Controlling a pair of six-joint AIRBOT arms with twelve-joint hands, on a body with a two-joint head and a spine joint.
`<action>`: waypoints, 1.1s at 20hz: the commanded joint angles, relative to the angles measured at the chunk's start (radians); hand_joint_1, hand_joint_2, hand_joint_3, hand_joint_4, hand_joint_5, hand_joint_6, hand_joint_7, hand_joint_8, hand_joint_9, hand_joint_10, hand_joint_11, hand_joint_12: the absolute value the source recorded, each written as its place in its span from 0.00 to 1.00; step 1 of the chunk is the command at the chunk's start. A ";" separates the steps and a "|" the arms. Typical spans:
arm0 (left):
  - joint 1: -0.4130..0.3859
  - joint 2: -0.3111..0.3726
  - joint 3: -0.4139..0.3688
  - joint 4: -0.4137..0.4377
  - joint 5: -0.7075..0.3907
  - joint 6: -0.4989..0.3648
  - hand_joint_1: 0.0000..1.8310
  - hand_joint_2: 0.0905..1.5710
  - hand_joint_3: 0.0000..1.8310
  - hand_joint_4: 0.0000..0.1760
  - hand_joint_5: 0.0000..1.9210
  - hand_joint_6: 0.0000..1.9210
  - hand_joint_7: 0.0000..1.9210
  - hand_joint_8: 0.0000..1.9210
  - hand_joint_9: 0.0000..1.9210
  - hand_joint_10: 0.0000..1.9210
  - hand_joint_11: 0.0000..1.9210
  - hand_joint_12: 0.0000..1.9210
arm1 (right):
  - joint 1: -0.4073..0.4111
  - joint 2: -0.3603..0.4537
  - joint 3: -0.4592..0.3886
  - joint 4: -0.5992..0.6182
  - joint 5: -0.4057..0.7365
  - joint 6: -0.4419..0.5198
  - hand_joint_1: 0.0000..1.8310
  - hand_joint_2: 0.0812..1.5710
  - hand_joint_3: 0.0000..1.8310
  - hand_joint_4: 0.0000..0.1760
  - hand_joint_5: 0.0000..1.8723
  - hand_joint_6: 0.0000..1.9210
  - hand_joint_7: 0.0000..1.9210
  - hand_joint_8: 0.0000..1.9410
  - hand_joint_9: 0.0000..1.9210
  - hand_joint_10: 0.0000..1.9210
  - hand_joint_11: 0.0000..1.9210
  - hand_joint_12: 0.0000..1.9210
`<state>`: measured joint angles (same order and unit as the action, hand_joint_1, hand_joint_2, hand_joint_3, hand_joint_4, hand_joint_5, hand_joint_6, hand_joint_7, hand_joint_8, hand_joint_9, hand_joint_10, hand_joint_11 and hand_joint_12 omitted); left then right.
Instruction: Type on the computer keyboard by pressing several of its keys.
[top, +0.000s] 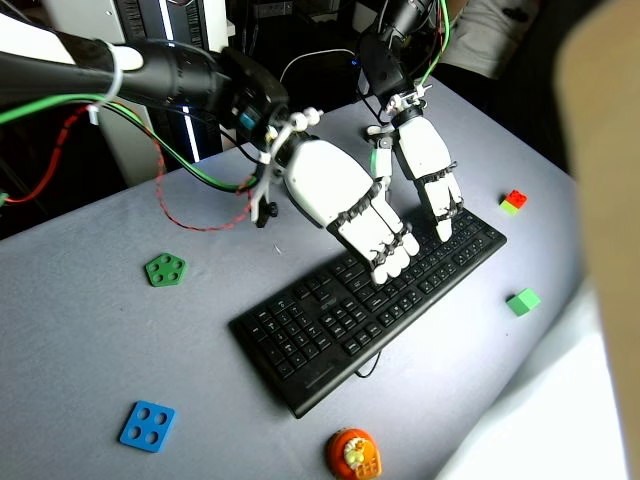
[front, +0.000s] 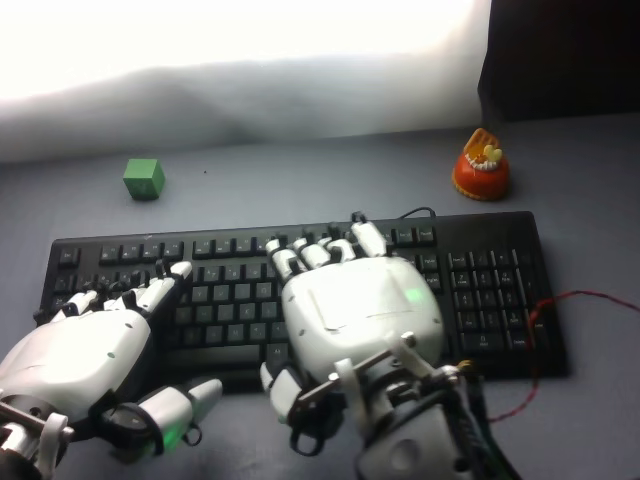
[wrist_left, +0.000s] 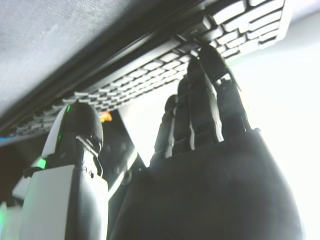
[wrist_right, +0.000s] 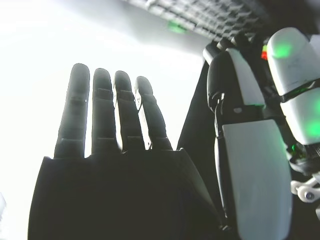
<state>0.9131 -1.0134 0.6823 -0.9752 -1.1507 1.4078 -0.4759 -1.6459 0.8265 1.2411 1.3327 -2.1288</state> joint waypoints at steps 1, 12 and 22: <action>0.002 0.004 0.009 0.041 -0.083 -0.005 0.36 0.79 0.00 0.14 0.04 0.01 0.11 0.01 0.17 0.02 0.00 0.60 | 0.007 -0.009 0.011 -0.108 0.036 0.009 0.46 0.71 0.00 0.00 0.19 0.06 0.23 0.02 0.15 0.20 0.00 0.59; 0.014 0.001 0.031 0.042 -0.068 -0.008 0.32 0.81 0.00 0.09 0.05 0.00 0.11 0.00 0.18 0.01 0.00 0.62 | 0.001 -0.103 0.160 -0.082 -0.051 0.090 0.49 0.72 0.00 0.00 0.14 0.33 0.21 0.28 0.09 0.59 0.00 0.77; 0.032 0.003 0.038 0.074 -0.065 -0.028 0.33 0.82 0.00 0.17 0.02 0.00 0.19 0.00 0.23 0.02 0.00 0.62 | -0.005 -0.104 0.168 -0.059 -0.096 0.104 0.45 0.75 0.00 0.00 0.17 0.32 0.26 0.04 0.13 0.35 0.00 0.68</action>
<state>0.9401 -1.0134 0.7155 -0.9302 -1.1534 1.3849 -0.4801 -1.7496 0.9928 1.2633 1.2049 -2.0331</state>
